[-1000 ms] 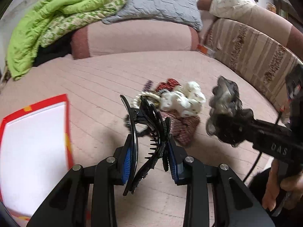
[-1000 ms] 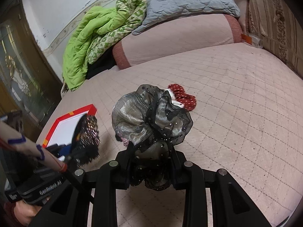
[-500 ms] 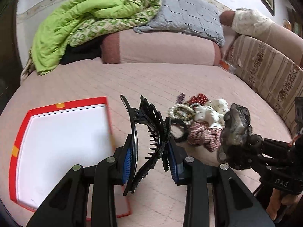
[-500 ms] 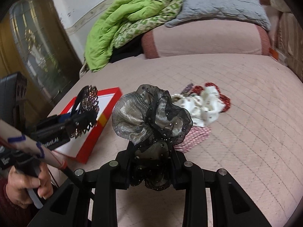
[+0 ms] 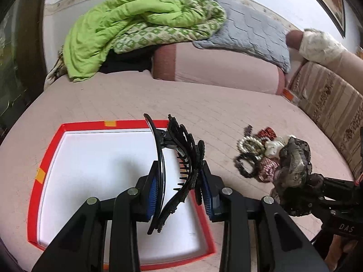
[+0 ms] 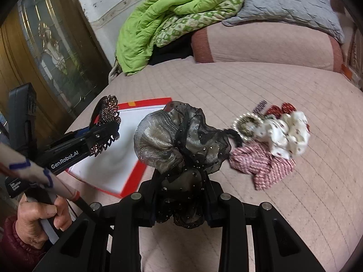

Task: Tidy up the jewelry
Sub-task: 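Carry the black scrunchie and claw clip over the tray and release them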

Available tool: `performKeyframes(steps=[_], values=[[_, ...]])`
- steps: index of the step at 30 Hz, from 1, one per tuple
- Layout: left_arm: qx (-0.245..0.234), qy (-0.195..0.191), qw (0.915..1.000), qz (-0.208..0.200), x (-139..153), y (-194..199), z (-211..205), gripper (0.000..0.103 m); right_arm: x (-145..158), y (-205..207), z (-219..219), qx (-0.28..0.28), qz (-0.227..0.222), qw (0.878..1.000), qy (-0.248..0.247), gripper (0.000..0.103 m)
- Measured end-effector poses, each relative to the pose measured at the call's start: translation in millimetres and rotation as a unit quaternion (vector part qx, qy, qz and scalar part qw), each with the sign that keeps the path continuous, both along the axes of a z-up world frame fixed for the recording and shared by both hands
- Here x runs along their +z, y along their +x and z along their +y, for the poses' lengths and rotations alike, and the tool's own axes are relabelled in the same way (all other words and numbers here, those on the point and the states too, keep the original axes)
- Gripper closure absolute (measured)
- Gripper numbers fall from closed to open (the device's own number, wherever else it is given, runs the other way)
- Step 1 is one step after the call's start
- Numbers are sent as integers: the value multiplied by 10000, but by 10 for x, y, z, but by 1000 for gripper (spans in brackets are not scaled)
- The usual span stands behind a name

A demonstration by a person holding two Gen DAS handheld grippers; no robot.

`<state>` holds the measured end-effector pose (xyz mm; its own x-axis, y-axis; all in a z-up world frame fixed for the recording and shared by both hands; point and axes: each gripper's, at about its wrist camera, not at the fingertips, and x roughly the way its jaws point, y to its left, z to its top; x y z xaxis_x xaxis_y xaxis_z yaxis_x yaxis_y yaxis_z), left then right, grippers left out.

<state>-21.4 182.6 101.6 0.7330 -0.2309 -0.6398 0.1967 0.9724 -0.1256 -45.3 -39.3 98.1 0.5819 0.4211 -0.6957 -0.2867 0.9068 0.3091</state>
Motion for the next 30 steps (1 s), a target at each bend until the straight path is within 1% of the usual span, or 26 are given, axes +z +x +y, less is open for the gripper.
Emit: performKeyframes(steps=[6,9,15,19,21,24,26,30], values=[[305,-59,9995,-53,27,80,380,71,92,111,257,196,8,9998,-11,70],[425,-132,9990,1,17,154,554,71,110,187,394,290,34,9996,7,70],[661,-272,9973,187,-21,438,927,71,132,410,716,499,136,9987,14,70],[739,-250,9965,313,-53,706,1115,71,144,648,933,639,219,9977,30,70],[780,-208,9959,415,-109,847,1182,71,113,774,1020,662,283,9974,34,70],[767,-266,9949,599,-228,1010,1258,71,17,986,1154,650,444,9969,61,70],[755,-303,9938,757,-316,1106,1306,71,-65,1120,1258,675,531,9963,-11,70],[787,-259,9922,935,-423,1237,1391,71,-219,1375,1441,680,703,9951,-112,70]])
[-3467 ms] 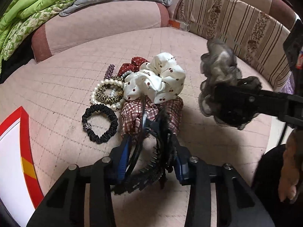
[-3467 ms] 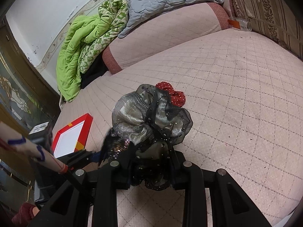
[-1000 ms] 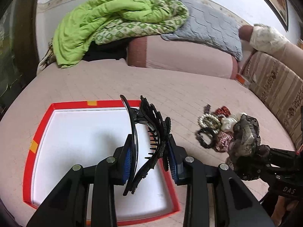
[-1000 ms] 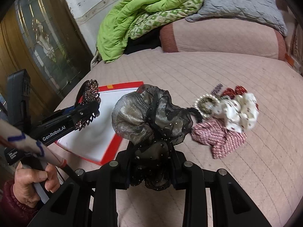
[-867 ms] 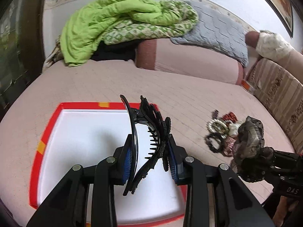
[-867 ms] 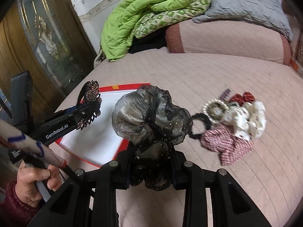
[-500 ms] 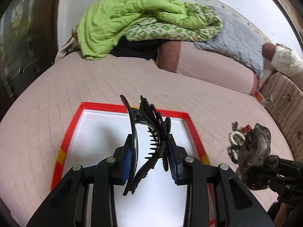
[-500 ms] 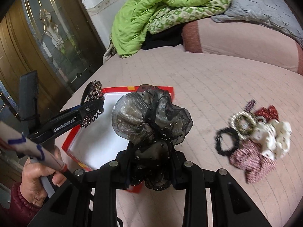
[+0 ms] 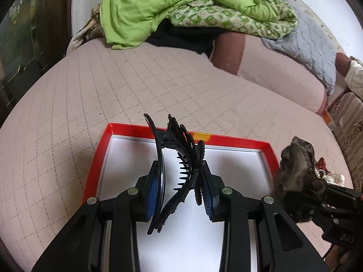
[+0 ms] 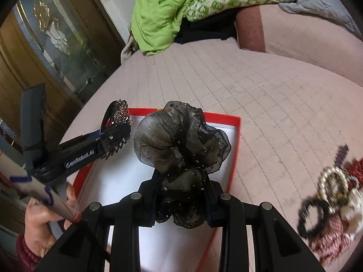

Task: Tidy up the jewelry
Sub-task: 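Carry the black scrunchie and claw clip over the tray and release them, then grasp the black beaded hair tie with the left gripper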

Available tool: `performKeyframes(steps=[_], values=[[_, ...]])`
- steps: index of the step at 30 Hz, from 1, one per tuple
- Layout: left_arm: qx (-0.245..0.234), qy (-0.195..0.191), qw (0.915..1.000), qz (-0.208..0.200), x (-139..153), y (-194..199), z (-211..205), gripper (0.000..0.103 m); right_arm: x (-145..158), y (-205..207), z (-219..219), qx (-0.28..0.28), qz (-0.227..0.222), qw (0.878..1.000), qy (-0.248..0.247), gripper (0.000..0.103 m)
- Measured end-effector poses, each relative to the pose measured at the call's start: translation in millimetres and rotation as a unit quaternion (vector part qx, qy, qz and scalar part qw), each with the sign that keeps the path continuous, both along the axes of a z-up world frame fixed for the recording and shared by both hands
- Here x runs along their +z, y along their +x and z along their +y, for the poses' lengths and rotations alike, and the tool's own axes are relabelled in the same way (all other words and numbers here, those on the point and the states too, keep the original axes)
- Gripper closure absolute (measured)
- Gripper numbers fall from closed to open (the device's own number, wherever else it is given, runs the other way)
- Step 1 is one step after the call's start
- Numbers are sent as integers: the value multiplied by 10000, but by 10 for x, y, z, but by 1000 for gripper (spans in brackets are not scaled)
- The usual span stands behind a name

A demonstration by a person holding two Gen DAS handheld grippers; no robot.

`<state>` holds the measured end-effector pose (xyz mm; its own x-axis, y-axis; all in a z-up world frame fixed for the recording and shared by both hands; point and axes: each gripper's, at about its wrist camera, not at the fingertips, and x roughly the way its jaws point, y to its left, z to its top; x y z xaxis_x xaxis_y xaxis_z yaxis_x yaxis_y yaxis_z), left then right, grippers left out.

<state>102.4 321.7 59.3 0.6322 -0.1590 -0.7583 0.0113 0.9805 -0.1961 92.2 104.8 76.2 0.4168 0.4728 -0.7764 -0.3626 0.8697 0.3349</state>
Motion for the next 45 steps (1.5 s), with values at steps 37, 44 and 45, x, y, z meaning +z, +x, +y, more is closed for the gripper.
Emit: performKeyframes(steps=[37,44,45], values=[[116,144,9998,-78,-24,119,-21,53,-157,326,156,-94,147,9997,-172,40],[137,107,9993,-335,99,54,-70,51,20,173,69,-57,14,10000,21,40],[124,117,9991,-377,114,39,-81,51,42,162,58,-51,6,10000,51,40]])
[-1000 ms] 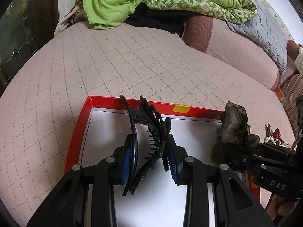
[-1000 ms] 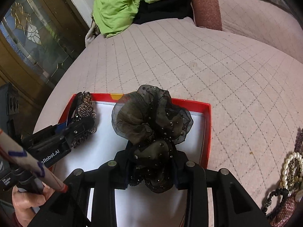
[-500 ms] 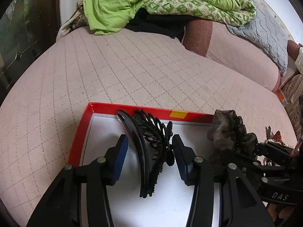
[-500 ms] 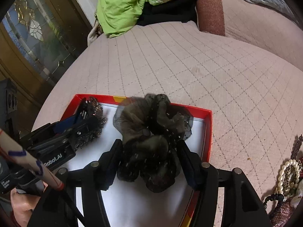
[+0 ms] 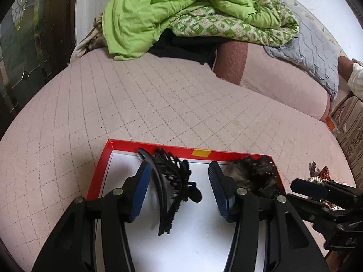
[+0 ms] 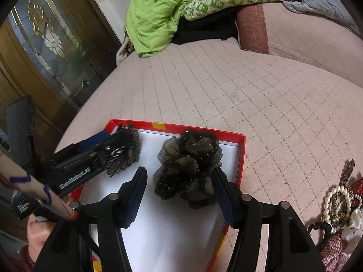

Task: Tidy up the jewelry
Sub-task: 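Grasp the black beaded hair tie with the left gripper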

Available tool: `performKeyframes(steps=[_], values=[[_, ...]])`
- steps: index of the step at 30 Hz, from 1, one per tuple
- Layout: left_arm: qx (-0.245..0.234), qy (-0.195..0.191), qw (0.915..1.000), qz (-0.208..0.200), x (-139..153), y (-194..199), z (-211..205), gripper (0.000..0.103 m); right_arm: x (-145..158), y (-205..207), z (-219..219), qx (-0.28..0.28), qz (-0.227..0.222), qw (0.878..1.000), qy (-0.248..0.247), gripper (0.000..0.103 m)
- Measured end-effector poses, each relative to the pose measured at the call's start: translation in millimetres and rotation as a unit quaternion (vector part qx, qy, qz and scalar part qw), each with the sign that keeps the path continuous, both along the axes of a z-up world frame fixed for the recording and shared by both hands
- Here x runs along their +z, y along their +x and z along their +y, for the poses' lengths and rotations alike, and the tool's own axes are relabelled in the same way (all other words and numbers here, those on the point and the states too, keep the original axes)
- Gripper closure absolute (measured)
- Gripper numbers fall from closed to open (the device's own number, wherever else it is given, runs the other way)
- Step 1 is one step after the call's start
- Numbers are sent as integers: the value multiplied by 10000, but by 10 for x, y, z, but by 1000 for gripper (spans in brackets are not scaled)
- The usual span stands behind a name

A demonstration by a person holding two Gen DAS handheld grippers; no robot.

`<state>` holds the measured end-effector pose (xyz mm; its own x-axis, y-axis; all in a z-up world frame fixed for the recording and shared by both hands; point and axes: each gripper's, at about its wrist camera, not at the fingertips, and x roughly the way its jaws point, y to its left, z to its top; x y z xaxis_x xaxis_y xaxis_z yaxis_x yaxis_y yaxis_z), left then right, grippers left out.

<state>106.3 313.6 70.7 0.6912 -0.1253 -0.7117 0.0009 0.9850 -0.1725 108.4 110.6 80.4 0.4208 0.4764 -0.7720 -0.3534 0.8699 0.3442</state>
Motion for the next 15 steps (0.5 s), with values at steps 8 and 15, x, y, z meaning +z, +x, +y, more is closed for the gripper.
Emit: performKeyframes(steps=[8,15], values=[[-99,-2,9996,-267,120,-88,-198,49,68,-332,-221,-74,-65,9998,193,40],[-221,-196,9985,-456,267,-187,-485,46,174,-625,-466,23,-370,9992,166,40]])
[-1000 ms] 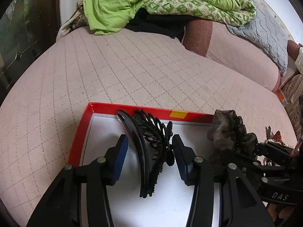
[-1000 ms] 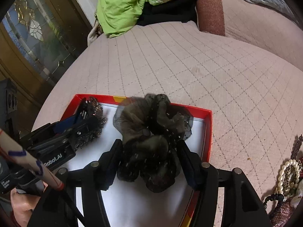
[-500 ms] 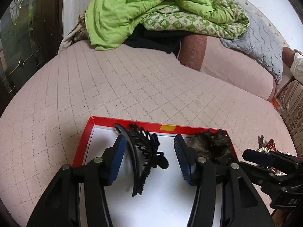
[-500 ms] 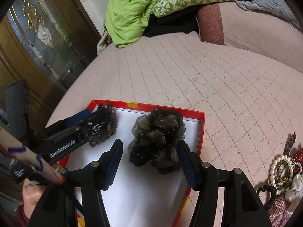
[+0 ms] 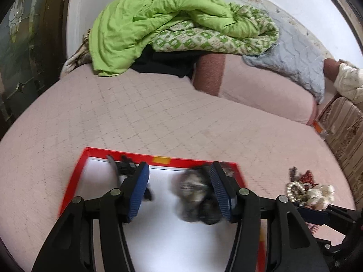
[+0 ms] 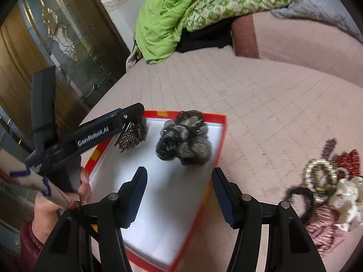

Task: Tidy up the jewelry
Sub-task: 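Grasp the black beaded hair tie with the left gripper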

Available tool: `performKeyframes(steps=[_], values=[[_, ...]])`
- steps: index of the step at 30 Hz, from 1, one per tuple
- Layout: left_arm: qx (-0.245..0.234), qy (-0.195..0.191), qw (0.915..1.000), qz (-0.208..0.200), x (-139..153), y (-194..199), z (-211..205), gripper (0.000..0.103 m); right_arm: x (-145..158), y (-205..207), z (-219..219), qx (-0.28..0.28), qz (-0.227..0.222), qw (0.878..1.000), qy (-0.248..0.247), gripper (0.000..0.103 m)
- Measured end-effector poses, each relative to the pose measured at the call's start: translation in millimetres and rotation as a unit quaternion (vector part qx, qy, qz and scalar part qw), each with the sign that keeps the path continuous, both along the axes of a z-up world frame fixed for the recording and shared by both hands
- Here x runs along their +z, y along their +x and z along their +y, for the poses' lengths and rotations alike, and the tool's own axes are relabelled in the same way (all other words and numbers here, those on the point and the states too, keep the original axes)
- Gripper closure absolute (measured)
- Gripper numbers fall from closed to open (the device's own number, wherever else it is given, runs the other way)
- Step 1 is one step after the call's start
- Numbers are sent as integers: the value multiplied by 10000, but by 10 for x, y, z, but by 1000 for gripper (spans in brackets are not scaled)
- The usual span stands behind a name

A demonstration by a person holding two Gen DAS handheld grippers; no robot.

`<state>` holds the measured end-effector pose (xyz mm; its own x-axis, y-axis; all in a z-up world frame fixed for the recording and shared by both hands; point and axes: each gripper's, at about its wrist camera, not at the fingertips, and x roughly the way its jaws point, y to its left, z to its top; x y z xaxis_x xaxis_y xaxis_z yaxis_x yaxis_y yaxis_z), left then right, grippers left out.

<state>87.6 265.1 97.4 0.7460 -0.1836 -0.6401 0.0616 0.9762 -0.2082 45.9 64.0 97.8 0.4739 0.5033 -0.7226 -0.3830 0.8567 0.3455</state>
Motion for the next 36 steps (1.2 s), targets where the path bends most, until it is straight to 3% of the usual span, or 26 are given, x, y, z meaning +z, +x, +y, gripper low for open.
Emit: performKeyframes(steps=[3,8,12,16,20,22,23,30,36], values=[[-104,-68,9999,23,30,-30,-175,45,45,-87,-253,-163,-92,9998,-31,40],[-465,-130,9984,285,-18,-125,-537,45,-64,-103,-865,-652,49,9973,336,40],[-749,-125,9958,514,-42,-218,-844,45,-267,-31,-1246,-1065,262,9931,427,60],[-1017,118,9923,697,-76,-311,-1171,45,-249,-1,-1492,-1273,112,9903,555,60],[-1301,229,9873,878,-151,-387,-1485,45,-258,-10,-1714,-1557,14,9864,526,61],[-1439,283,9843,985,-213,-414,-1649,45,-260,1,-1808,-1699,32,9835,615,73],[-1487,316,9830,1027,-242,-417,-1712,45,-258,9,-1874,-1763,58,9815,746,74],[-1797,343,9728,1422,-545,-401,-2096,45,-235,-45,-2085,-1960,45,9747,1071,74],[-1662,567,9721,1553,-718,-219,-2283,45,-268,-8,-2126,-1943,144,9722,1296,74]])
